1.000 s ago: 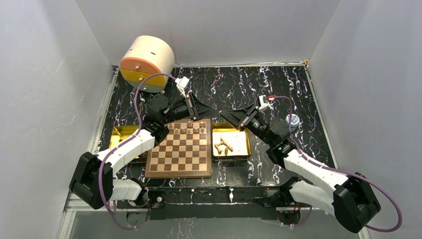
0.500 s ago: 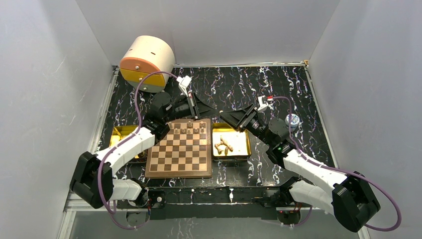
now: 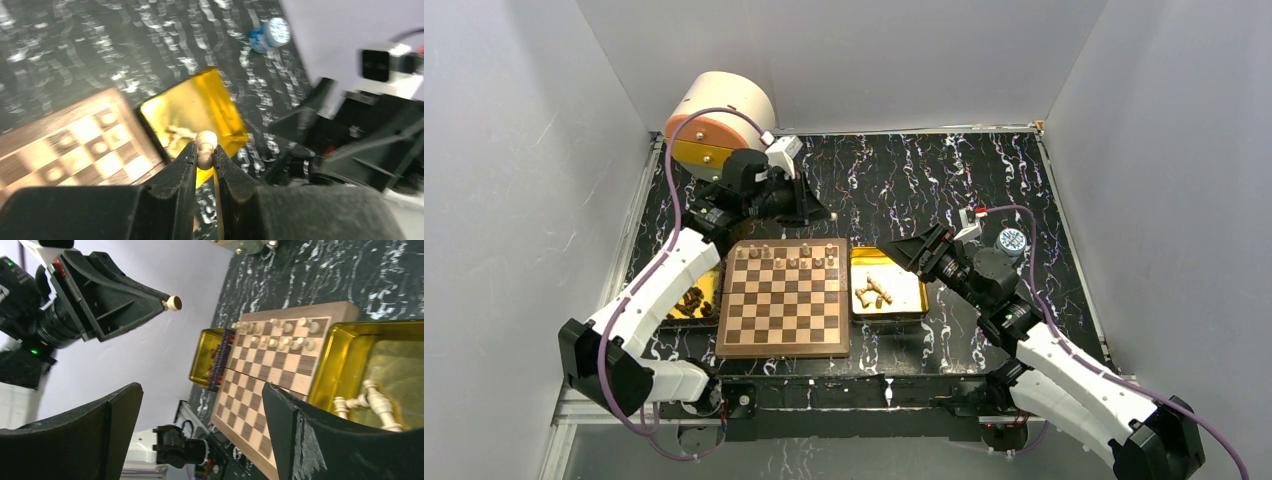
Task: Set up the chess pieces on the board
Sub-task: Place the chess piece on the chessboard.
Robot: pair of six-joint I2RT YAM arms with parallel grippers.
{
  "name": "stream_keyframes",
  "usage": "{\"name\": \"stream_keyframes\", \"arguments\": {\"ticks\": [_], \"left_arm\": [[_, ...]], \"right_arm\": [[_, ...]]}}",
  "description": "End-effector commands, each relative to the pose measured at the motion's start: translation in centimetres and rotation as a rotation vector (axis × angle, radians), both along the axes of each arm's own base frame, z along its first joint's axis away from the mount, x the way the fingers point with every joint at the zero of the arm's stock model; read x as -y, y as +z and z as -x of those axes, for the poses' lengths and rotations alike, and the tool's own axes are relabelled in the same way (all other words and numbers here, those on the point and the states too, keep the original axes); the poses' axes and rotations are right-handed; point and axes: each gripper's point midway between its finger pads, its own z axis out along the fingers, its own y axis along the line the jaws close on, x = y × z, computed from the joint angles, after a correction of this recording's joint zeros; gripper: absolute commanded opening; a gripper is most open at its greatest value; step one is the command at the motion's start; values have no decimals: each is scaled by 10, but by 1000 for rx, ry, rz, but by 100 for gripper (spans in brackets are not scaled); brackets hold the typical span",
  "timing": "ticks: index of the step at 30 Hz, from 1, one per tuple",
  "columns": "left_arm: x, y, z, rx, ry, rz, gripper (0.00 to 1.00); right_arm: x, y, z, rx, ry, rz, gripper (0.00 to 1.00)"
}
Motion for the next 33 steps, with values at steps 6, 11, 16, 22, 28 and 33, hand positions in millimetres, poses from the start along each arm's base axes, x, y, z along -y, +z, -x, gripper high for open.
{"name": "stream_keyframes", "arguments": {"ticks": [6, 11, 16, 22, 28, 33], "left_arm": [[-127, -75, -6, -270, 200, -460, 2], [-158, -102, -1, -377, 248, -555, 2], [-174, -135, 7, -480, 247, -640, 2], [-171, -160, 8, -541, 212, -648, 2], [-171, -176, 2, -561, 202, -666, 3], [-171, -188, -1, -577, 199, -676, 5]], "right_arm": [[16, 4, -6, 73, -66, 127, 99], [18, 1, -6, 84, -69, 156, 99], [20, 1, -8, 91, -78, 181, 99], [22, 3, -7, 106, -83, 201, 99], [27, 6, -10, 118, -112, 209, 99], [29, 7, -10, 120, -122, 209, 99]]}}
